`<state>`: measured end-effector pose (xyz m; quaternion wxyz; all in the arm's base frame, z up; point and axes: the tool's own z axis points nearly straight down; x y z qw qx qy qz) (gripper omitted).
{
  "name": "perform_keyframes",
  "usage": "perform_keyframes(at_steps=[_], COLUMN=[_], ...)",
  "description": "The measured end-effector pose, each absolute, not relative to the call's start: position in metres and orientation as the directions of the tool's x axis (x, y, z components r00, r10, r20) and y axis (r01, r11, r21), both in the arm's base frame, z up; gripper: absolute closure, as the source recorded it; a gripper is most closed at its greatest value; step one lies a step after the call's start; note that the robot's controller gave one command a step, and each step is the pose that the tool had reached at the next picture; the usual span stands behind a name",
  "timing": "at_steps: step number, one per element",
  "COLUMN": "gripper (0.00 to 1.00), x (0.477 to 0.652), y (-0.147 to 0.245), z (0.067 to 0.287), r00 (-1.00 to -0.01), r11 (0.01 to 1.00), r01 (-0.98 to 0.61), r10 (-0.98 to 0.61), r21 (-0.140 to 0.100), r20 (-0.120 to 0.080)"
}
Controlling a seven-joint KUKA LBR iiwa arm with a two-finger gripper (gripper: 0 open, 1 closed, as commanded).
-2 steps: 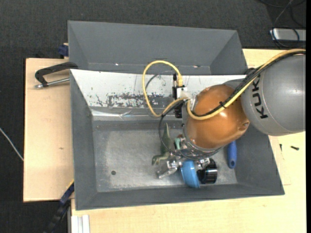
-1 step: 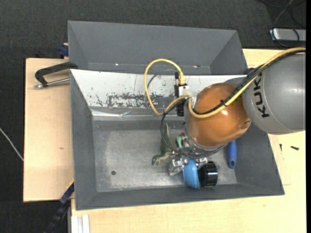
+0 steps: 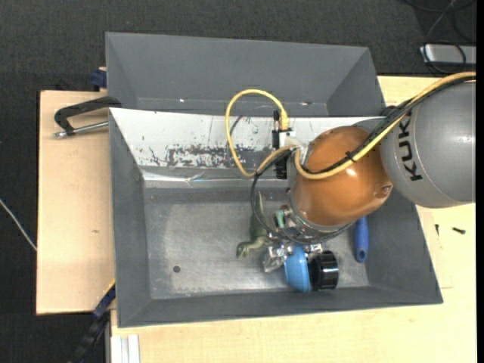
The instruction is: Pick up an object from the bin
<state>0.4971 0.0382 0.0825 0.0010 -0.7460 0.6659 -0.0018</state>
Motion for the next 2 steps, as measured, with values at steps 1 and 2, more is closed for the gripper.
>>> perform_keyframes(at_steps=[1,2], gripper=[1.0,1.0], x=[0.498,0.5], y=[0.04,0.041], z=[0.094,0.112], r00=[0.11,0.107], r11=[-0.11,-0.107], r01=[-0.994,-0.994], r10=[-0.994,-0.994], r21=[-0.006,-0.007], r20=[-0.003,-0.003])
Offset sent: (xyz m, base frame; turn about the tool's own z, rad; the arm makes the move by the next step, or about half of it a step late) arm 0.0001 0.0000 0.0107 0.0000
